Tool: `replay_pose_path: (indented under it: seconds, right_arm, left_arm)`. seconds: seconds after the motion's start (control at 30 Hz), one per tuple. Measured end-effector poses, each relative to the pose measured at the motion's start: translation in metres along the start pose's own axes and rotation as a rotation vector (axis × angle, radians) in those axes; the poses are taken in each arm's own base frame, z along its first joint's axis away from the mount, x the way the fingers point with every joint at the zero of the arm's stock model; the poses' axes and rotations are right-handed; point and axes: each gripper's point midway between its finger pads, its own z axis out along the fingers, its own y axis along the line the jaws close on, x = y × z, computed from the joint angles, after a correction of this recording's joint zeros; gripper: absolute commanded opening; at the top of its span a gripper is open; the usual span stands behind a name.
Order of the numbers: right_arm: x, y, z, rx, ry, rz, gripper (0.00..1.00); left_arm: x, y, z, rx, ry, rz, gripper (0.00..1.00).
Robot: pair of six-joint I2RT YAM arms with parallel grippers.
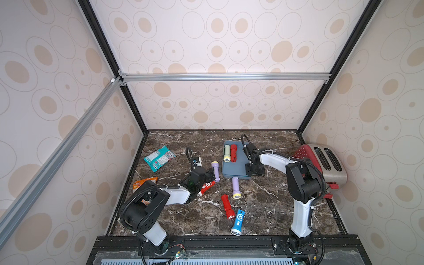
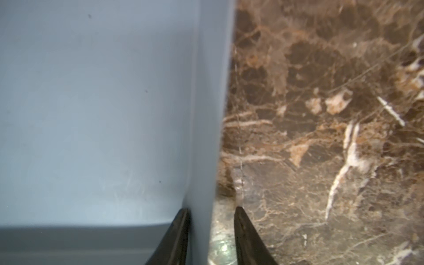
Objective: Put the flashlights into the storage boxes
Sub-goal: Adjust the storage box at the center of the board.
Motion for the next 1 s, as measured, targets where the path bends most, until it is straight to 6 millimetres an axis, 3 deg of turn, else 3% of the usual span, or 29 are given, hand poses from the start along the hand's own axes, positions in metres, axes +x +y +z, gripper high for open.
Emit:
replay_pose_path:
  seconds: [0.47, 0.57, 0.67, 0.73, 0.8, 0.9, 1.0]
  right_arm:
    - [0.004, -0.026, -0.007, 0.122, -0.021, -0.058, 0.38]
    - [0.007, -0.032, -0.031, 0.106, -0.068, -0.047, 0.42]
    - [0.012, -0.041, -0.067, 0.070, -0.158, -0.015, 0.43]
    - [0.022, -0.048, -0.086, 0.043, -0.216, 0.011, 0.43]
    - [0.039, -0.056, -0.091, 0.030, -0.241, 0.036, 0.44]
    - [0.075, -0.069, -0.079, 0.037, -0.234, 0.064, 0.46]
    - [0.109, -0.079, -0.064, 0.039, -0.211, 0.079, 0.48]
  left_arm:
    - [0.008, -0.001, 0.003, 0.010, 0.027, 0.004, 0.92]
    - [0.009, 0.005, 0.006, -0.017, 0.024, 0.008, 0.94]
    - [0.006, 0.005, 0.011, -0.026, 0.035, 0.001, 0.93]
    - [-0.001, -0.001, 0.017, -0.014, 0.046, -0.020, 0.89]
    - [-0.009, -0.012, 0.022, 0.017, 0.053, -0.031, 0.85]
    - [-0.015, -0.030, 0.031, 0.073, 0.080, -0.035, 0.77]
    - [-0.014, -0.040, 0.040, 0.084, 0.127, -0.018, 0.77]
